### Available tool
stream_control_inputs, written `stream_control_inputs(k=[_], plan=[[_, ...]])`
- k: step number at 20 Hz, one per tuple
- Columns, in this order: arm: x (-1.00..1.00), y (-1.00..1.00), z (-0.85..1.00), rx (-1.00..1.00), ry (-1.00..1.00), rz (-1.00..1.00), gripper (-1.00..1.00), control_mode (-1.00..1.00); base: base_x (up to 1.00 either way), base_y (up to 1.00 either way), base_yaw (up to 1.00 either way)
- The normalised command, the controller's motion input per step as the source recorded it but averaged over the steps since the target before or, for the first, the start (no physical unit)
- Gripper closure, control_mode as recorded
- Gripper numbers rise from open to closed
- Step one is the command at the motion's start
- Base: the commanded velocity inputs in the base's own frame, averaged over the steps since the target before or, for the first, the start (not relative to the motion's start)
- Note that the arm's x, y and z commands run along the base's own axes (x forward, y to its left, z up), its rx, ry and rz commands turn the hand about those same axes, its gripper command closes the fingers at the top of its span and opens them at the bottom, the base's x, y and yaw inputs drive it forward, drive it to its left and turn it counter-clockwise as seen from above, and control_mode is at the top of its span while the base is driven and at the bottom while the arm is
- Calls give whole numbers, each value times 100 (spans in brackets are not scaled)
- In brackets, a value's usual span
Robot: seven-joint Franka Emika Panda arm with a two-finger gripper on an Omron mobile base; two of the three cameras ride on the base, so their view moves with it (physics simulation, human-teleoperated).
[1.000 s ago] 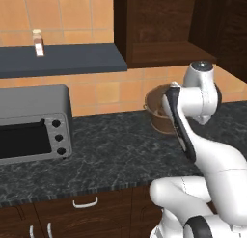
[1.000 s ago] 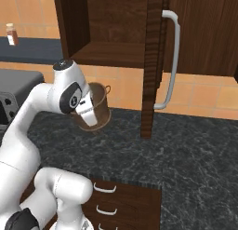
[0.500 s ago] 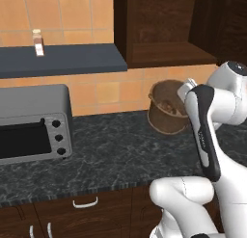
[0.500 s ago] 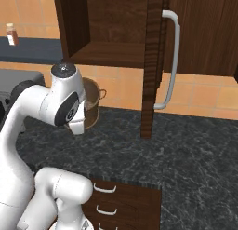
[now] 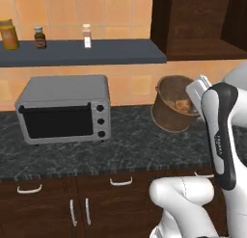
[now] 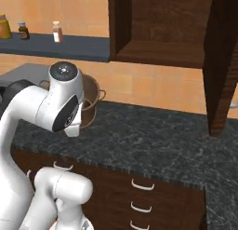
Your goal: Open the cabinet, pick up the bread from the cabinet and place it in the basket. Then move the basket to the dining counter.
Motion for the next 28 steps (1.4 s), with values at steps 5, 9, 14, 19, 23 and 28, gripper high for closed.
stream_control_inputs(k=[5,9,14,19,23,28], plan=[[0,0,0,0,0,0,100,100,0,100,56],[0,0,0,0,0,0,100,100,0,97,70],[0,0,0,0,0,0,100,100,1,53,87],[0,0,0,0,0,0,100,100,2,7,99],[0,0,0,0,0,0,100,100,0,0,100],[0,0,0,0,0,0,100,100,0,0,100]])
